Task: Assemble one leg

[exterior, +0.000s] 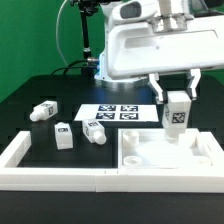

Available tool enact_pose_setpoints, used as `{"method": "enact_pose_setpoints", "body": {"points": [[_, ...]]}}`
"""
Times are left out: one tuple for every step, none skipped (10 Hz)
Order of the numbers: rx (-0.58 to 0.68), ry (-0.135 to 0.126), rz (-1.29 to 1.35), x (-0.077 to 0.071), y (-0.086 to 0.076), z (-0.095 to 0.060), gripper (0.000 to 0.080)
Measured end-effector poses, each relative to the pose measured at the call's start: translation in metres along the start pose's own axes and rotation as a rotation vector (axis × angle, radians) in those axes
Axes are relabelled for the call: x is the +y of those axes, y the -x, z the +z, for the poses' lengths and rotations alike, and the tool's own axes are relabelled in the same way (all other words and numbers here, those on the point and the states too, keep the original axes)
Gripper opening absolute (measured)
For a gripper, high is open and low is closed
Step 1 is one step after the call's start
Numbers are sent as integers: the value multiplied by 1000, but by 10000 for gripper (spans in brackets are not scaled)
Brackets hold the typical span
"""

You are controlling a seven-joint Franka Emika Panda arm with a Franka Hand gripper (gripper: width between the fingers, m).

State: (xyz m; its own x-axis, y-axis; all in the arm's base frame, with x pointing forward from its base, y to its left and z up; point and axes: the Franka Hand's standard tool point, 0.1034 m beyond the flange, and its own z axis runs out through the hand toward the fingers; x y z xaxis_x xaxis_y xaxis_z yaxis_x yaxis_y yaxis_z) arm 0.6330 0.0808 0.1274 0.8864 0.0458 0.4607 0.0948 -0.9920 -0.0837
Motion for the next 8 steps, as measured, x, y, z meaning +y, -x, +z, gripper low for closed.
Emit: {"method": "enact_pose_setpoints", "body": {"points": [[0, -13, 101, -11, -2, 2, 287], [1, -24, 156, -24, -4, 3, 287], [1, -21, 122, -22, -3, 3, 287], [1, -21, 124, -21, -3, 3, 287], [0, -22, 123, -22, -3, 3, 287], [1, -21, 123, -21, -3, 4, 287], [59, -3, 120, -16, -7, 3, 287], [77, 8, 121, -10, -4, 3, 287]]}}
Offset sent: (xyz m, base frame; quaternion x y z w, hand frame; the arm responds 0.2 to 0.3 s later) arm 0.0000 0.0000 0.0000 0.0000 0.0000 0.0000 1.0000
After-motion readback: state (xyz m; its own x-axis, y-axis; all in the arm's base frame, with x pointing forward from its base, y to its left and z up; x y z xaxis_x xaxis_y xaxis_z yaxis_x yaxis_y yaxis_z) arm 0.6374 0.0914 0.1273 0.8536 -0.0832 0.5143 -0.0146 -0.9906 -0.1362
